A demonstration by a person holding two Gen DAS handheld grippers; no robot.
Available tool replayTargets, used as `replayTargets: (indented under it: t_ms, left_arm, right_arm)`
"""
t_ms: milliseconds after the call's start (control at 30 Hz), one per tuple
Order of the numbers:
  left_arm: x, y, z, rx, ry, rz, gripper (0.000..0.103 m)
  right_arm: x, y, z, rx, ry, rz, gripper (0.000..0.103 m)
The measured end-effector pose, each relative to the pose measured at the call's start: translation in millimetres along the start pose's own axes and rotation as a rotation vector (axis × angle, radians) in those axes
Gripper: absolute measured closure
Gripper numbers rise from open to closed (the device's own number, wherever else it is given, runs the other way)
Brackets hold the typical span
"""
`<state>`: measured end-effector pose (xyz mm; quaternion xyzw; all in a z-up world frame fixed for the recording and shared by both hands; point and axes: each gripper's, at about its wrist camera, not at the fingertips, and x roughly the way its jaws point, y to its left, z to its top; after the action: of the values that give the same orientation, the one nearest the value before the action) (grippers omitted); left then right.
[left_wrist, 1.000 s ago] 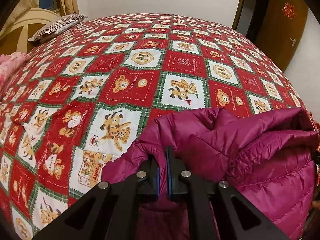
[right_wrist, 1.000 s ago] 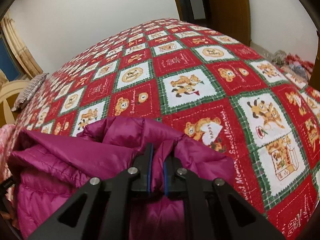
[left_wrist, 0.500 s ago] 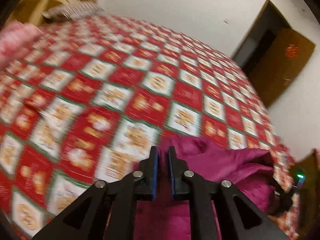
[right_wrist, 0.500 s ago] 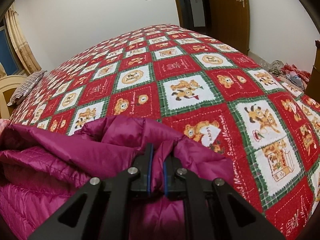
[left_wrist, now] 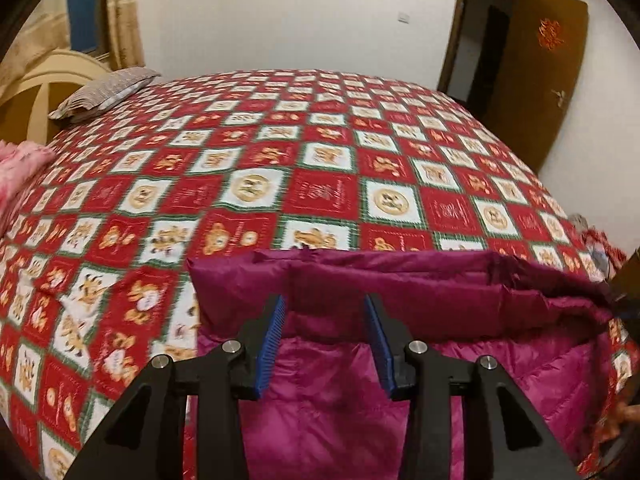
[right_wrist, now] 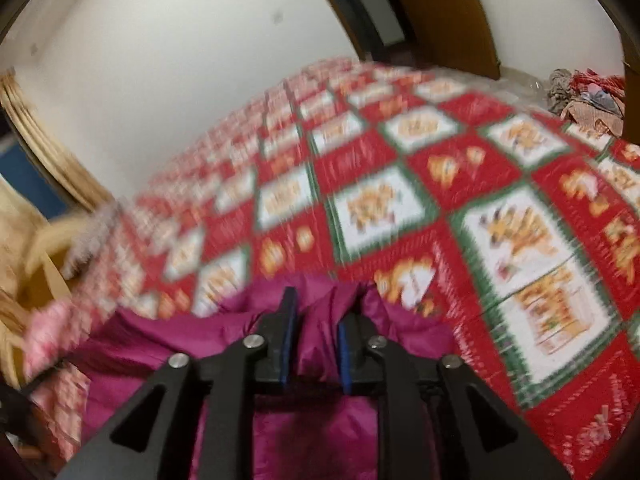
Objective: Fold large clothes
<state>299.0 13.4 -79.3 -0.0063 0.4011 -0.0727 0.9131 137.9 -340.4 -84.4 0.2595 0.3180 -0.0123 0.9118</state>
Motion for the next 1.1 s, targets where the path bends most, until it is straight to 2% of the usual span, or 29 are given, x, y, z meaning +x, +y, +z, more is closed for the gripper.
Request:
replayTargets:
  t_ms: [67,100,133,167,233,267,333,400,433,500,533,633,733,800,933,1100]
  left_arm:
    - [6.3,-3.5,2.8,0.031,-0.004,0.029,0.061]
    - [8.9,-6.1,3.1,0.042,-0.008,0.047,0.061]
    - [12.4,-7.3,3.6,0.043,-0.007,0.062,0.06]
    - [17.1,-6.4,4.6,0.038,-0.002,0.069,0.06]
    - [24.6,-3.3,5.9,0.024,0.006,0.073,0.06]
    - [29.0,-2.2,5.5,0.019,0.008,0.082,0.06]
    - [38.3,-2.1,1.4,0.023,0.009,0.115,0.06]
    - [45.6,-3.7,-3.4,0.033,0.013,0.146,0.06]
    - [49.2,-4.0,-6.3,0.035,0.016,0.155,0.06]
    - [54.5,-4.8,-11.5,0.038,0.016,0.173,0.06]
    - [56.3,-5.0,-13.2,0.039,0.012,0.184,0.06]
    - [61.9,-8.0,-17.9,0.061,0.002,0.228,0.059]
    - [64.6,-10.7,-21.0,0.074,-0.014,0.24,0.058]
    - [66.5,-9.4,-21.3,0.063,-0.021,0.239,0.057]
    - [71.4,-4.5,-23.9,0.04,-0.028,0.227,0.056]
    - [76.7,-4.6,-26.3,0.034,-0.026,0.234,0.055]
  right_arm:
    - [-18.4,22.1,4.7,-0.088,-0.033,-0.021,0.065]
    - [-23.9,31.4,5.3,-0.125,-0.047,-0.027,0.057]
    - [-35.2,48.4,4.5,-0.192,-0.089,-0.037,0.041]
    - [-42.2,58.6,3.5,-0.228,-0.126,-0.043,0.032]
    - [-58.2,76.8,1.8,-0.286,-0.229,-0.056,0.004]
    - [-65.5,84.7,1.2,-0.303,-0.281,-0.067,0.0]
    - [-66.5,97.4,1.0,-0.344,-0.312,-0.07,0.0]
    - [-40.5,110.9,1.5,-0.426,-0.222,-0.099,0.004]
    - [-23.0,116.1,-1.3,-0.474,-0.177,-0.127,0.019]
    - [11.9,119.2,-5.9,-0.518,-0.086,-0.159,0.04]
    - [30.1,117.4,-8.9,-0.515,-0.042,-0.173,0.045]
    - [73.1,104.0,-18.1,-0.489,0.037,-0.227,0.047]
    - [100.6,82.5,-32.4,-0.428,0.113,-0.221,0.047]
    - [102.0,75.7,-38.8,-0.403,0.121,-0.207,0.045]
    - [107.1,81.6,-45.0,-0.45,0.132,-0.238,0.044]
    - [109.3,77.9,-44.5,-0.439,0.14,-0.228,0.044]
